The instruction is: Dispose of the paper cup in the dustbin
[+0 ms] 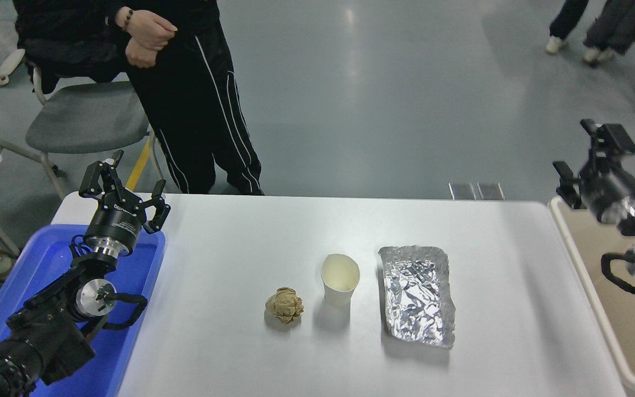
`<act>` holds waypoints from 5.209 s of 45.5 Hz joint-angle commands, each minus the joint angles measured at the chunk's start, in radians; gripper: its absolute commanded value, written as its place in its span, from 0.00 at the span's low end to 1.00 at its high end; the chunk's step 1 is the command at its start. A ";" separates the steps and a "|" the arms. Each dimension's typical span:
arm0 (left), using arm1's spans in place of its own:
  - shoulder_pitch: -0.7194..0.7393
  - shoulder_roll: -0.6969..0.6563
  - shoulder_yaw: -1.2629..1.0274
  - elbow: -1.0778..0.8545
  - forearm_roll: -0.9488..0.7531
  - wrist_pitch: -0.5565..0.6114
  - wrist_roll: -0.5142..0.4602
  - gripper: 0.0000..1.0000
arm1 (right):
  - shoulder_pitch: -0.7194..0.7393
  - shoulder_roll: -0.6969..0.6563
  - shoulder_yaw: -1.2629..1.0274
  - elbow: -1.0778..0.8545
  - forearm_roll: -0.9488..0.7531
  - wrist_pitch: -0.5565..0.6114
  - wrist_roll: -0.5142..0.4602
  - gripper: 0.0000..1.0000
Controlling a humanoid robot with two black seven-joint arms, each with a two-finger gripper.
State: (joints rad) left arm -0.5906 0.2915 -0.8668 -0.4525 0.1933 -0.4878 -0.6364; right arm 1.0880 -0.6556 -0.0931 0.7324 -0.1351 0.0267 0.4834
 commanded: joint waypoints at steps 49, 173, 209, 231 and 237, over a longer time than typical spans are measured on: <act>0.000 0.000 0.000 0.000 0.000 0.000 0.001 1.00 | 0.491 0.656 -0.757 0.002 -0.586 0.435 -0.052 1.00; 0.000 0.000 0.000 0.000 0.000 0.000 0.000 1.00 | 0.145 0.656 -0.613 -0.237 -0.626 0.369 -0.037 0.21; 0.000 0.000 0.000 0.000 0.000 0.000 0.000 1.00 | 0.325 0.564 -0.399 -0.212 -0.509 0.407 -0.019 0.00; 0.000 0.000 0.000 0.000 0.000 0.000 0.000 1.00 | 0.368 0.401 -0.290 -0.153 -0.267 0.432 -0.025 0.00; 0.000 0.000 0.000 0.000 0.000 0.000 0.000 1.00 | 0.355 0.378 -0.266 -0.169 -0.190 0.426 -0.028 0.00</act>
State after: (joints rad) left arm -0.5906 0.2914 -0.8667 -0.4525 0.1933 -0.4878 -0.6366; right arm 1.4502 -0.2275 -0.4071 0.5715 -0.4531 0.4547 0.4594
